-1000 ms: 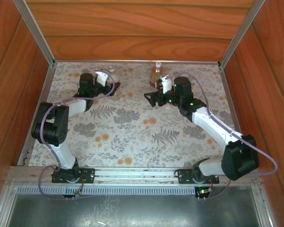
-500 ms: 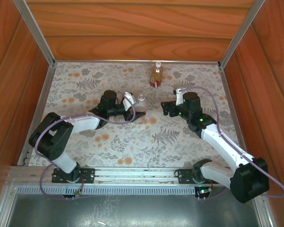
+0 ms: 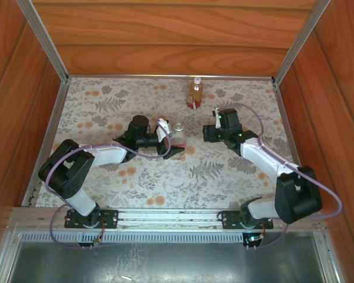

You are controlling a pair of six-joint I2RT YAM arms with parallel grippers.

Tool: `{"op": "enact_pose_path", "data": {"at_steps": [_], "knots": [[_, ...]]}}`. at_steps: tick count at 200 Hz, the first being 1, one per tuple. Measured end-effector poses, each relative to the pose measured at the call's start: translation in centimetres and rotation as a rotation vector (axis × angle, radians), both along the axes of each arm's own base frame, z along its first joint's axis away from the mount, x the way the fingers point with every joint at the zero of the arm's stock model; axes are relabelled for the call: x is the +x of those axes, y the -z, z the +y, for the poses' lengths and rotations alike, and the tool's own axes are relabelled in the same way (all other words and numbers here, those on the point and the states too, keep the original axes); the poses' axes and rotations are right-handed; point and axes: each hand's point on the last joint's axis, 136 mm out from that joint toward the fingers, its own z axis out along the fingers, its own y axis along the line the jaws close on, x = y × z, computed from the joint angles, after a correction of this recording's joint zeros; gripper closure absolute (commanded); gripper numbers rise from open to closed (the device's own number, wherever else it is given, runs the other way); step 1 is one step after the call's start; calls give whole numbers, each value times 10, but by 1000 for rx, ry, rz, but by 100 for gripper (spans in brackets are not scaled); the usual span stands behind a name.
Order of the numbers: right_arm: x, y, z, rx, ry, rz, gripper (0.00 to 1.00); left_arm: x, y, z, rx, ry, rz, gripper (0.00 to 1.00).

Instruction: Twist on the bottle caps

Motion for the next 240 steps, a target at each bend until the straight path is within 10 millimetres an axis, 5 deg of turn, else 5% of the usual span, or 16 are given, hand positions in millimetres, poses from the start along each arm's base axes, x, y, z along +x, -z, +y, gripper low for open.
{"op": "enact_pose_path", "data": {"at_steps": [57,144,240], "knots": [[21,43,-2,-56,23,100,28,-6,-1,5,-56,-16,-9,0],[40,77,-1,-52,49,191,38,-2,-5,7,-168,-71,-16,0],[45,90,-5,-50,79,226,57,2,-11,5,-241,-78,-31,4]]}}
